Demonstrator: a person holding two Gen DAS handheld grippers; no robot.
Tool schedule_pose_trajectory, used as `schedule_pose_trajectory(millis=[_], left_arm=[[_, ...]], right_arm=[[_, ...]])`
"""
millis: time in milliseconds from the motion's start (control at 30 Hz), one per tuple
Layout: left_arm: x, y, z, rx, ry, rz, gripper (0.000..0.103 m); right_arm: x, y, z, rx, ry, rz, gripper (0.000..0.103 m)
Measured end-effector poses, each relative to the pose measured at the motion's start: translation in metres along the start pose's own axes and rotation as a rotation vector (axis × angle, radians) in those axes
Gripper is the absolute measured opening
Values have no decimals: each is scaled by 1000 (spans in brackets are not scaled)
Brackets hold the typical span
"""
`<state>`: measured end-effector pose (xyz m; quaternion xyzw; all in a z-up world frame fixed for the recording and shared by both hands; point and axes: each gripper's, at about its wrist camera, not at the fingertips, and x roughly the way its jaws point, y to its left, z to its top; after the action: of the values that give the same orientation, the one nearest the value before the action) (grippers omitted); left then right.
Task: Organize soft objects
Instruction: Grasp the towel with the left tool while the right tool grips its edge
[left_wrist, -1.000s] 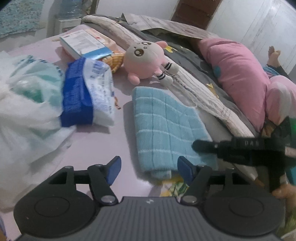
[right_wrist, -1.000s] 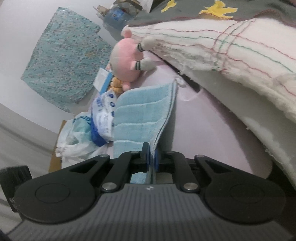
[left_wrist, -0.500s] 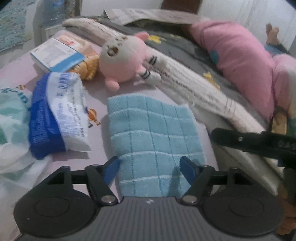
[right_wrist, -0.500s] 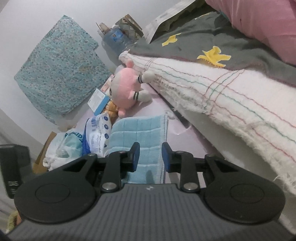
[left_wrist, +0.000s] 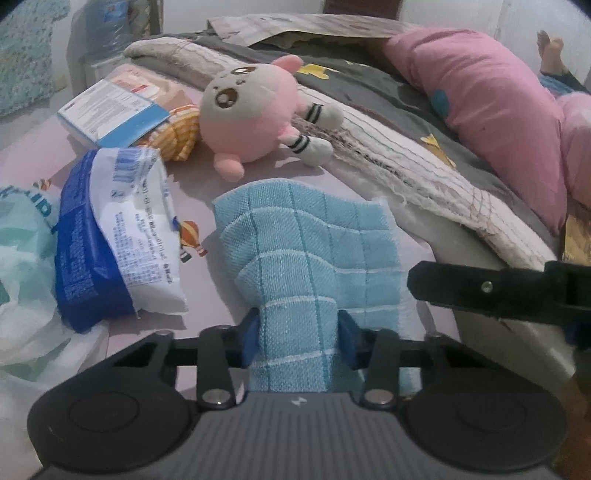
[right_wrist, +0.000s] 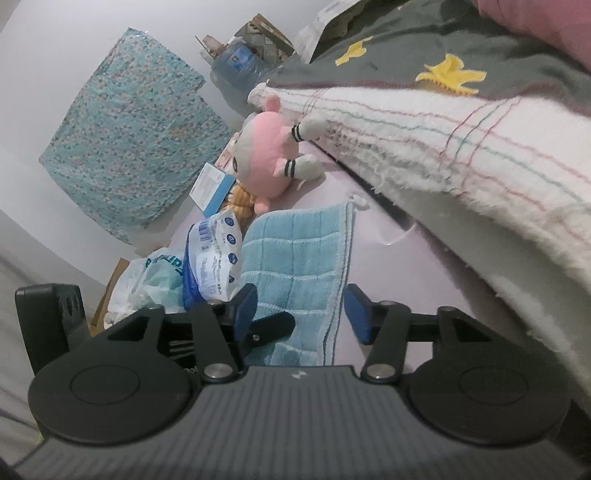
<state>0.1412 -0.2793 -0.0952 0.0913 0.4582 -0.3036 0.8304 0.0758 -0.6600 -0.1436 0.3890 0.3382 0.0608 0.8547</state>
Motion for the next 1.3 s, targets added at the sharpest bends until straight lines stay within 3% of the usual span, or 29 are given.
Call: schedule_pose_trajectory(millis=[133, 267, 467, 667, 767, 833, 967, 1167, 1267, 1300], left_arm=[[-4, 17, 1, -104, -1, -72, 30], [-9, 35, -4, -227, -6, -172, 28], [-28, 46, -15, -281, -45, -241, 27], [-56, 43, -24, -254, -118, -319, 27], [-68, 41, -27, -237, -146, -349, 27], [-76, 39, -29, -228, -160, -379, 27], [-85, 36, -33, -221, -175, -460, 27], [-84, 31, -39, -178, -138, -482, 28], [-83, 31, -41, -175, -126, -487, 30], [-83, 32, -42, -174, -127, -486, 31]], right_arm=[[12, -3, 3, 47, 14, 29, 56], [19, 1, 6, 76, 28, 38, 56], [12, 9, 5, 97, 22, 105, 57], [26, 4, -2, 193, 99, 180, 62], [28, 4, -4, 222, 107, 209, 77], [28, 4, -5, 237, 108, 235, 81], [33, 0, -5, 306, 137, 324, 82], [34, 11, -6, 306, 150, 396, 82], [35, 15, -7, 304, 157, 431, 77], [35, 17, -7, 299, 157, 435, 70]])
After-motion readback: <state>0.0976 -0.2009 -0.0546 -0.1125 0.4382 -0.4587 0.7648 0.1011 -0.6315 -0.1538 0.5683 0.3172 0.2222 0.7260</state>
